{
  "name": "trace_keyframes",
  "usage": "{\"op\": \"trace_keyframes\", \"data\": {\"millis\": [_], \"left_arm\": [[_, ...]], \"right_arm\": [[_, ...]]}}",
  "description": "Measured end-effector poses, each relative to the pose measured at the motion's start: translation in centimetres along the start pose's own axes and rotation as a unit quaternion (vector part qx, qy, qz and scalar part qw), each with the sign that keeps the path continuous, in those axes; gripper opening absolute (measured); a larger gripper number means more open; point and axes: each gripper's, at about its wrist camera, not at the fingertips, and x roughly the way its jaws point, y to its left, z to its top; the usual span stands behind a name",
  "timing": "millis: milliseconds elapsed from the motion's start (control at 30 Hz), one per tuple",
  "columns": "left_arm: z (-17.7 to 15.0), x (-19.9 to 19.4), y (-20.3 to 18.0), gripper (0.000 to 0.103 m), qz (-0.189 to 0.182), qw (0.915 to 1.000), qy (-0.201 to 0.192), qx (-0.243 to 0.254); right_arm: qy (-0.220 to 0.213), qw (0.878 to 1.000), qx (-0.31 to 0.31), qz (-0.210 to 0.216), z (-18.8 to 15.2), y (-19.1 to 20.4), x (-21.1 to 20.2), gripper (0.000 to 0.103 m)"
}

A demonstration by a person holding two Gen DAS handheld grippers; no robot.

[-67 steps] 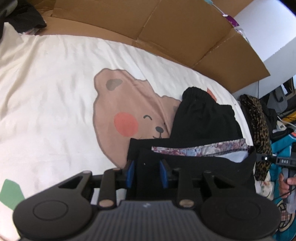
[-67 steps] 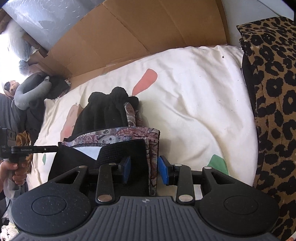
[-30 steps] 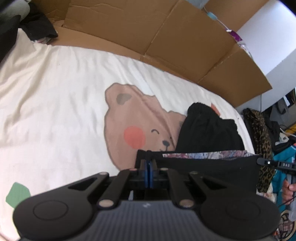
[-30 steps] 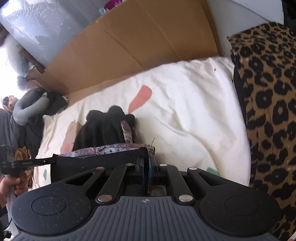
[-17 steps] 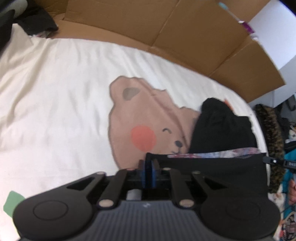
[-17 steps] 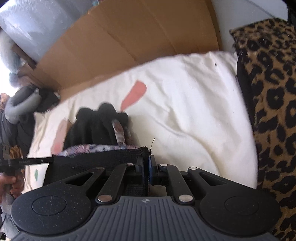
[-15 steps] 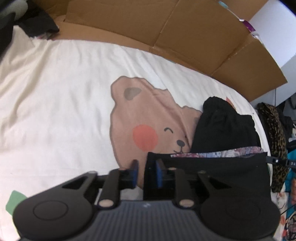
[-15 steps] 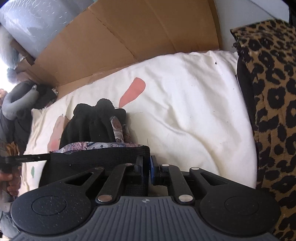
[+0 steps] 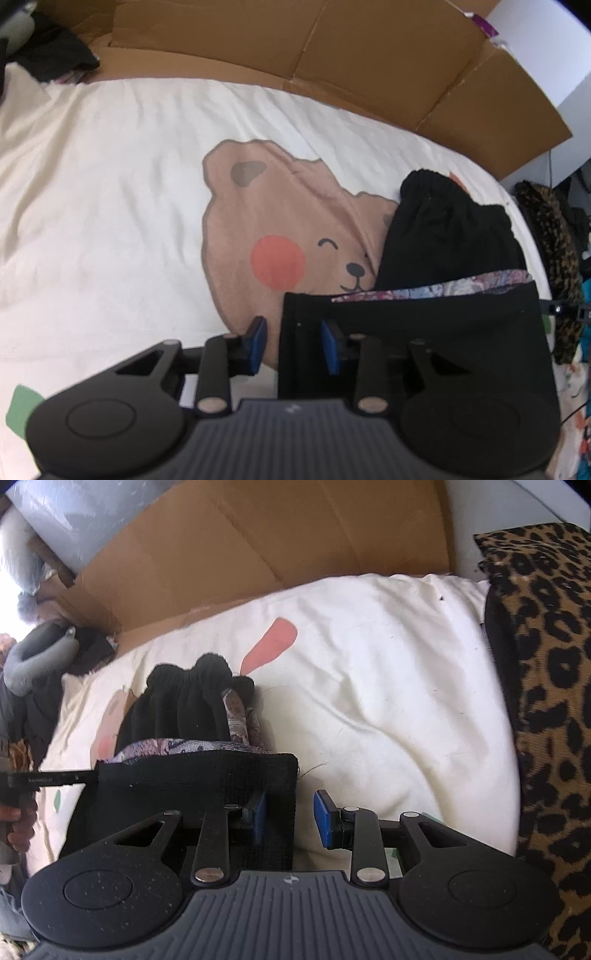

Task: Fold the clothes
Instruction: 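Grasp the black shorts' patterned waistband edge with both grippers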

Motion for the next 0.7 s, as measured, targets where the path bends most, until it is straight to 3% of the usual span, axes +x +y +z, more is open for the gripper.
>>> {"op": "trace_keyframes", "data": {"millis": [433,700], "left_arm": [[0.0,0.6,-1.8,0.029,0.03,0.9986,0.016,0.041],[0.4,0.7,-1.7,0.03,0.025,0.9987,0.028,0.036]], "right_arm": [[0.029,0.999,-0.032,-0.008,0.2,1.3,2.9,0.031],[0.036,0.997,-0.071,-0.016,0.4,3.0,4.1,0.037]]}}
